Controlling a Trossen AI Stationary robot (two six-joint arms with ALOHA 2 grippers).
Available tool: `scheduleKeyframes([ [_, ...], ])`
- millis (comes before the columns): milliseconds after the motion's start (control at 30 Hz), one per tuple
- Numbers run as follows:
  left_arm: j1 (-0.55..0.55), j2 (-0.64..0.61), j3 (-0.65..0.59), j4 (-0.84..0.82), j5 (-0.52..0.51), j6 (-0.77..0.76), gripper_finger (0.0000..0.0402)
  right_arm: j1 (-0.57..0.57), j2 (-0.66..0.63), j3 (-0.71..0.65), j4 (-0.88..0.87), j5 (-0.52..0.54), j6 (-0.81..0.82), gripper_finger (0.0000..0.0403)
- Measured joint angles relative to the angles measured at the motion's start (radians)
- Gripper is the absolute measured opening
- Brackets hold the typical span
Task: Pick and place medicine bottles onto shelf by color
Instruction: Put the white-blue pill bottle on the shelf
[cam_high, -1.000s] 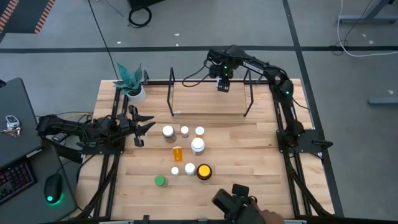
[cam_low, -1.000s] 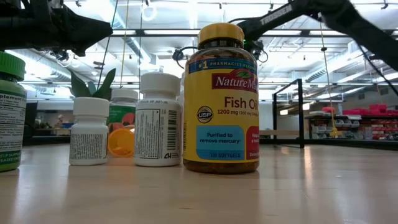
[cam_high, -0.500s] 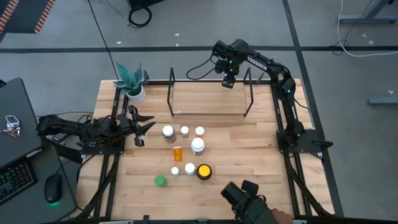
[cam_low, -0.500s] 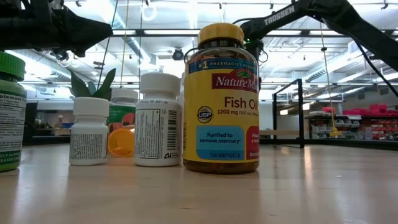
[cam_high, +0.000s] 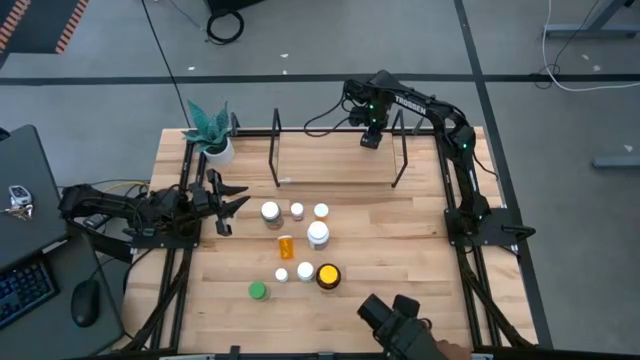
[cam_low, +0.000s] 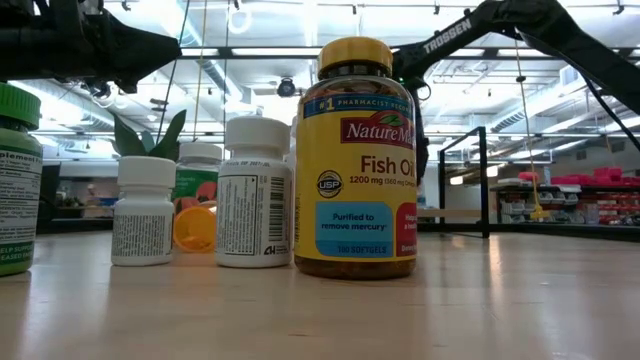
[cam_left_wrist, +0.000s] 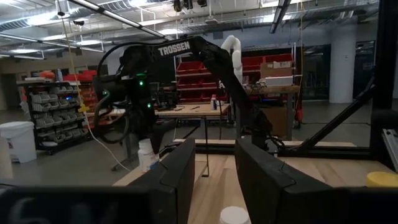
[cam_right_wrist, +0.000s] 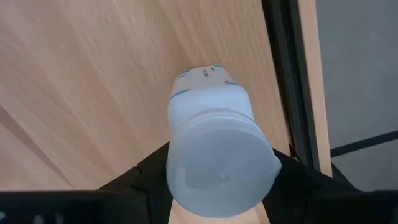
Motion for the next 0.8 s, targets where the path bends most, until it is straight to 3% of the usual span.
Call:
scheduleKeyframes([
  [367, 0.000, 0.000, 0.000, 0.000, 0.000, 0.000, 0.0118, -0.004, 0.000, 0.000, -0.001, 0.069, 0.011, 0.0209],
  [800, 0.000, 0.000, 0.000, 0.000, 0.000, 0.000, 0.0117, -0.008, 0.000, 0.001, -0.017, 0.121, 0.010, 0.0270],
])
